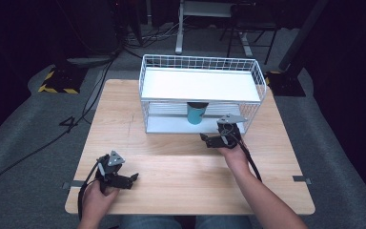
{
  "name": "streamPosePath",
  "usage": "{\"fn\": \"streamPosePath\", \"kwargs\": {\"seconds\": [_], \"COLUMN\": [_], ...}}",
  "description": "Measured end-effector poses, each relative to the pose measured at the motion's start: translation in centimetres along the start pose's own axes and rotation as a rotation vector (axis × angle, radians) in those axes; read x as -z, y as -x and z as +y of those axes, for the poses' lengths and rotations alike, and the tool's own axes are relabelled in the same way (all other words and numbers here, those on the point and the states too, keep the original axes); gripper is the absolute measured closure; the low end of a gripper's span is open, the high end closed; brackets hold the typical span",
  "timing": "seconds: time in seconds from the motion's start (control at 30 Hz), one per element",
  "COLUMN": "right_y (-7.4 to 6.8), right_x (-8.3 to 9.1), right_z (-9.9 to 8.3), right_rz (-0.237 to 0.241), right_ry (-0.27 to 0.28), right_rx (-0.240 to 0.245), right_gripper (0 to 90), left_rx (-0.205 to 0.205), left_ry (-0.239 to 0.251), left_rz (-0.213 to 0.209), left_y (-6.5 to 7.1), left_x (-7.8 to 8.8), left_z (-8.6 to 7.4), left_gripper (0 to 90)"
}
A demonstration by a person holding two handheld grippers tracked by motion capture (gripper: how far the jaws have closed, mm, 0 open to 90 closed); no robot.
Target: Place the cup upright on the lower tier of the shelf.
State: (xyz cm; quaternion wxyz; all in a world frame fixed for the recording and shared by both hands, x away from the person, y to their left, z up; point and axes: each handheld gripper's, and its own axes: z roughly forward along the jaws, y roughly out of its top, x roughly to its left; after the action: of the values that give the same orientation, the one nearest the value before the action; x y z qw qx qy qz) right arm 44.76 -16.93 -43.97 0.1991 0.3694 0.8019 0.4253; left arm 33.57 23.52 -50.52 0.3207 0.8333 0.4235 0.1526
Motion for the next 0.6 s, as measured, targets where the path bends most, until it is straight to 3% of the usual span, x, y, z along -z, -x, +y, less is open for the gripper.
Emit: {"fn": "streamPosePath", "kwargs": {"seconds": [0.1, 0.33, 0.6], "right_y": [0.5, 1.4, 2.3], "right_x": [1.9, 4.0, 6.7], "right_z": [-0.3, -1.0, -2.3], "right_rz": [0.006, 0.015, 0.033], "right_ry": [0.014, -0.005, 0.018], "right_rx": [0.001, 0.007, 0.019], "right_gripper": [9.9, 10.1, 10.1], "left_rx": [0.009, 0.011, 0.011], "left_ry": [0.001, 0.0, -0.001], "left_rz": [-0.001, -0.003, -0.003], "left_y": [0.1, 0.1, 0.1], "left_x": [0.0, 0.0, 0.0], "left_z": [0.0, -0.1, 0.0], "left_gripper": [1.3, 1.3, 1.3]}}
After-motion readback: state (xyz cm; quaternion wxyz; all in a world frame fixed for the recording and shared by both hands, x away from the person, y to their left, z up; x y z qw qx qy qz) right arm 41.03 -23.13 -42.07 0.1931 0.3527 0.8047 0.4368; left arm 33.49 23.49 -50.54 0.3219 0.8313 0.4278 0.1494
